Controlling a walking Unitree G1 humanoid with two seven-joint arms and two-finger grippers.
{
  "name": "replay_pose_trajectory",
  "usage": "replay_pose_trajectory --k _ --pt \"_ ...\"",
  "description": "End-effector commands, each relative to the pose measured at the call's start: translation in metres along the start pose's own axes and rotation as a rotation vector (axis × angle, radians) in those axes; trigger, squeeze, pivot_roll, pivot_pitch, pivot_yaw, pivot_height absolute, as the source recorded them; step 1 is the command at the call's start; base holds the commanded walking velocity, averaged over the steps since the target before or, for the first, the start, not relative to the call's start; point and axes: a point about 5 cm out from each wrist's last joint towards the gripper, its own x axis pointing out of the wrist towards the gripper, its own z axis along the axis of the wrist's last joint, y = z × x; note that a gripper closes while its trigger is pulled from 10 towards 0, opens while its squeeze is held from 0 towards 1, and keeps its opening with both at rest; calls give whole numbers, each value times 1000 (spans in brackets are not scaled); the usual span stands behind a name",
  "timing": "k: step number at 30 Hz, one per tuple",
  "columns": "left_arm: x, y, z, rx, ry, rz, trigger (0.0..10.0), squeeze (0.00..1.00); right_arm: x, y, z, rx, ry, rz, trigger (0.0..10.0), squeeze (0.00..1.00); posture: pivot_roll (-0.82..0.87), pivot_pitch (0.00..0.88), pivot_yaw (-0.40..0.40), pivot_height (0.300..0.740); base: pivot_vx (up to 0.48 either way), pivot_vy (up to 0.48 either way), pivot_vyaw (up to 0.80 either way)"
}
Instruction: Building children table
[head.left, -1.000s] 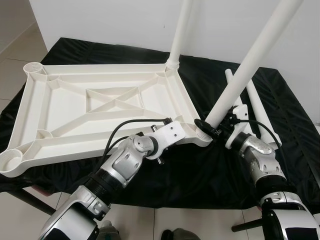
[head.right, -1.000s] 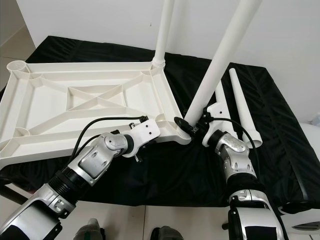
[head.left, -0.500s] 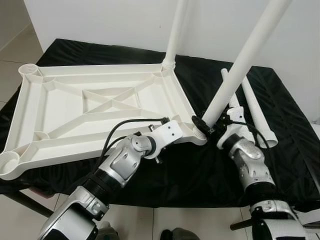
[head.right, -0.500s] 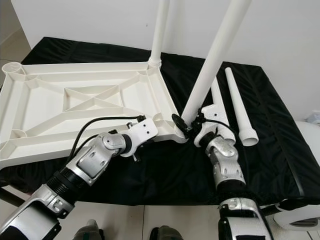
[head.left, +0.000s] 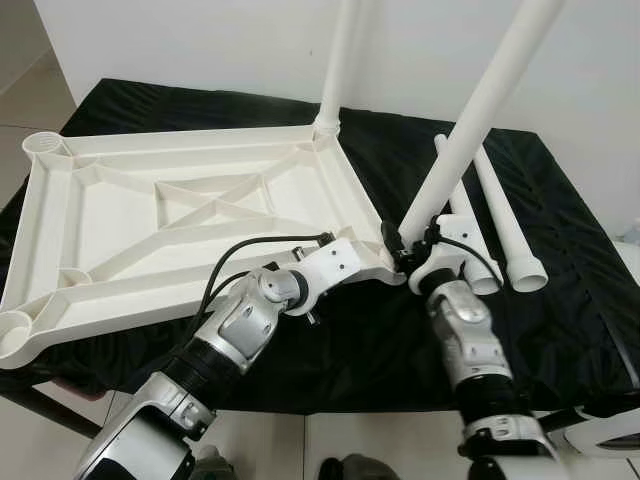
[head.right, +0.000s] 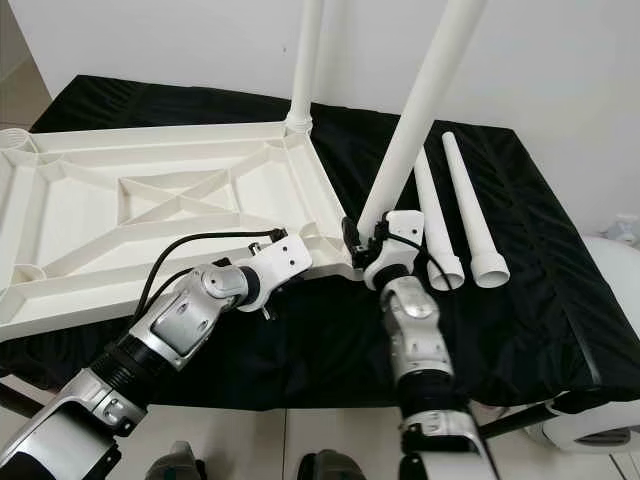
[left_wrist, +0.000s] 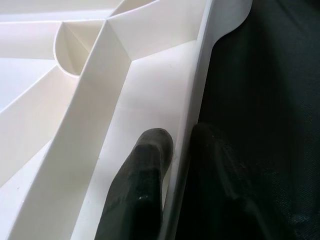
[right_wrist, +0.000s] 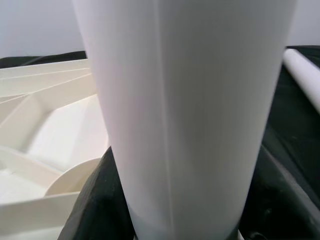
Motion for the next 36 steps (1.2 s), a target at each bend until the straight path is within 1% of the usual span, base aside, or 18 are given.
replay_pose_trajectory --k 1,3,6,9,11,12,15,16,21,27,28,29,30,32,33,34,35,36 --pt "8 -24 15 43 -58 -124 10000 0 3 3 6 -4 -14 -63 10000 0 28 0 -83 740 0 0 0" --pt "8 -24 15 43 -58 -124 10000 0 3 3 6 -4 -14 -63 10000 0 28 0 -83 740 0 0 0" --pt "7 -24 16 37 -61 -121 10000 0 3 19 6 22 -7 -144 10000 0 32 2 -81 740 0 0 0" --pt "7 -23 16 35 -61 -121 10000 0 2 24 7 24 -9 -141 10000 0 34 5 -80 740 0 0 0" --pt "7 -23 16 33 -59 -119 10000 0 1 24 7 18 -8 -149 10000 0 36 7 -80 740 0 0 0" --pt "6 -22 14 31 -56 -116 10000 0 0 19 6 16 0 -171 10000 0 37 7 -81 740 0 0 0" --pt "5 -21 14 29 -54 -113 10000 0 -2 15 6 10 3 -192 10000 0 36 9 -79 740 0 0 0" --pt "5 -21 13 28 -53 -111 10000 0 -2 15 6 7 5 -194 10000 1000 36 9 -79 740 0 0 0" --pt "6 -22 14 26 -54 -112 10000 0 -4 10 7 56 1 -181 10000 1000 33 11 -78 740 0 0 0" --pt "6 -21 14 25 -55 -110 10000 0 -7 4 9 37 -10 -142 10000 1000 33 10 -79 740 0 0 0" --pt "6 -21 14 25 -54 -108 10000 0 -8 1 9 28 -13 -117 10000 153 36 10 -81 740 0 0 0" --pt "6 -20 15 24 -55 -107 10000 0 -9 -2 9 36 -10 -82 10000 0 36 10 -81 740 0 0 0" --pt "6 -20 15 25 -55 -105 10000 0 -11 -5 8 31 -8 -33 10000 0 33 10 -80 740 0 0 0" --pt "6 -19 15 25 -55 -104 10000 0 -13 -7 7 28 -3 14 10000 0 33 10 -80 740 0 0 0" --pt "6 -19 15 25 -55 -104 10000 0 -13 -7 7 28 -3 14 10000 0 33 10 -80 740 0 0 0" --pt "6 -19 16 26 -56 -103 10000 0 -15 -11 6 13 4 98 10000 0 31 10 -80 740 0 0 0" --pt "6 -19 16 26 -56 -103 10000 0 -15 -11 6 13 4 98 10000 0 31 10 -80 740 0 0 0" --pt "6 -19 16 26 -56 -103 10000 0 -18 -14 5 3 7 154 10000 0 30 11 -78 740 0 0 0"
